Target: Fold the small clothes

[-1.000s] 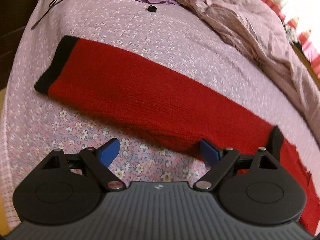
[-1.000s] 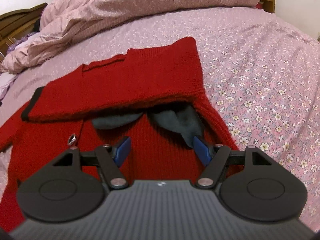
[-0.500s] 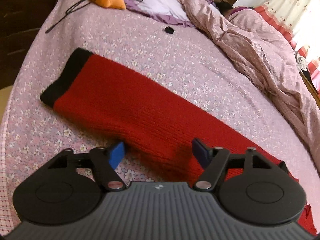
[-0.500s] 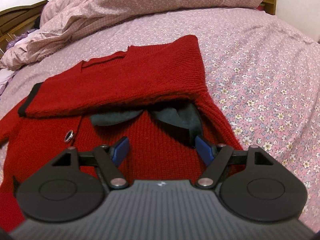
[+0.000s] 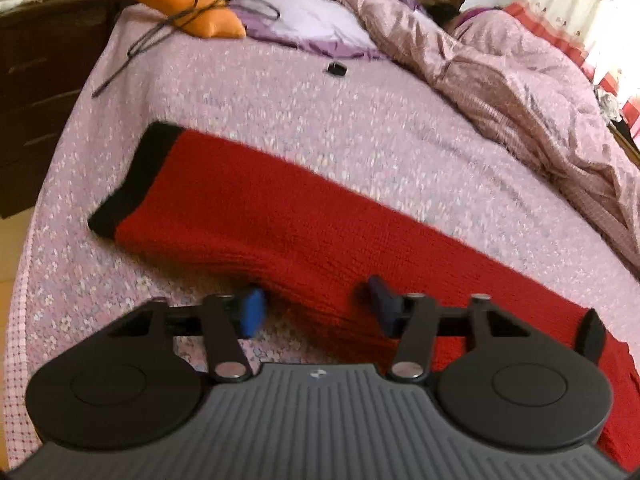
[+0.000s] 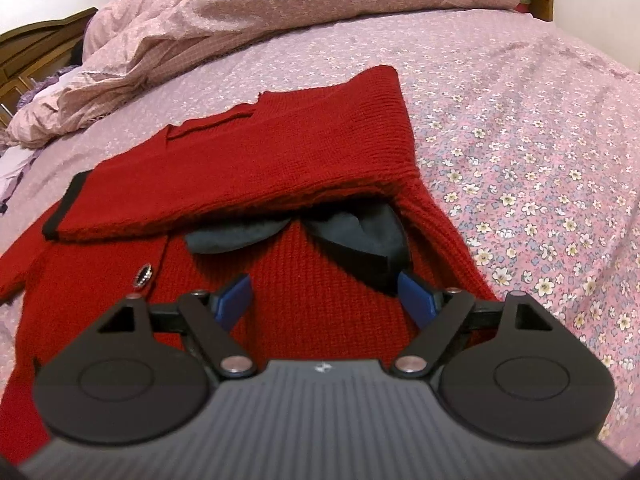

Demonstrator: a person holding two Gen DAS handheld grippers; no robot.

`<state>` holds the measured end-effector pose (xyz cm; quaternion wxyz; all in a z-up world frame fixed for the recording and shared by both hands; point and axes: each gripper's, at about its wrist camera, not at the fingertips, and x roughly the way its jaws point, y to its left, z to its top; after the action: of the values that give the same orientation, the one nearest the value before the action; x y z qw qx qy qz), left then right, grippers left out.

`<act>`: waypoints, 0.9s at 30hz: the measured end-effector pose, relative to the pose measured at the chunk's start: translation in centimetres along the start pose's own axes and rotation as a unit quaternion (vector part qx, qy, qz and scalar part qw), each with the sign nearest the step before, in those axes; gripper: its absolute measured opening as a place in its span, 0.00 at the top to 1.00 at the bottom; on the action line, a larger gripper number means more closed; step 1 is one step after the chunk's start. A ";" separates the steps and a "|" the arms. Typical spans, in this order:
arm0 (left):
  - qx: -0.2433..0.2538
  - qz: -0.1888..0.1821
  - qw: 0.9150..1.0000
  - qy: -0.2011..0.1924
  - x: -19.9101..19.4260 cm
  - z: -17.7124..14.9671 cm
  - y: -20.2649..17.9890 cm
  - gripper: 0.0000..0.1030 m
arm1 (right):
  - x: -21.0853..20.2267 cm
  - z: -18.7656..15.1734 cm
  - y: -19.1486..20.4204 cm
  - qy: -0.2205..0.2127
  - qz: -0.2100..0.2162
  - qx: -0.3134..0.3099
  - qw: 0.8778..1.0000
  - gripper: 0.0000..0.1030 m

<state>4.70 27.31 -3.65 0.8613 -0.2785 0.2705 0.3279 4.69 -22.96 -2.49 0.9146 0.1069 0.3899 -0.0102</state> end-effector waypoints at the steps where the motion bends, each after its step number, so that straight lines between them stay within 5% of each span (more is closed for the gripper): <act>1: 0.004 -0.005 1.000 -0.005 -0.4 0.2 0.0 0.67 | -0.1 -0.1 -0.1 0.000 0.003 0.002 1.000 0.20; 7: 0.027 -0.048 0.998 -0.045 -3.3 2.4 -1.3 0.77 | -0.7 0.0 -0.8 -0.003 0.017 0.031 0.999 0.20; 12: 0.051 -0.121 0.988 -0.078 -6.6 4.0 -3.9 0.81 | -1.8 -0.1 -1.4 -0.012 0.035 0.058 0.998 0.23; 27: 0.132 -0.315 0.935 -0.093 -14.4 2.9 -15.4 0.82 | -4.8 0.0 -1.8 -0.059 0.038 0.049 0.996 0.23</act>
<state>7.33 13.60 12.36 0.9708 -0.2015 0.1278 0.0255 1.18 -25.00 0.64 0.9296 0.1652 0.3296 -0.0010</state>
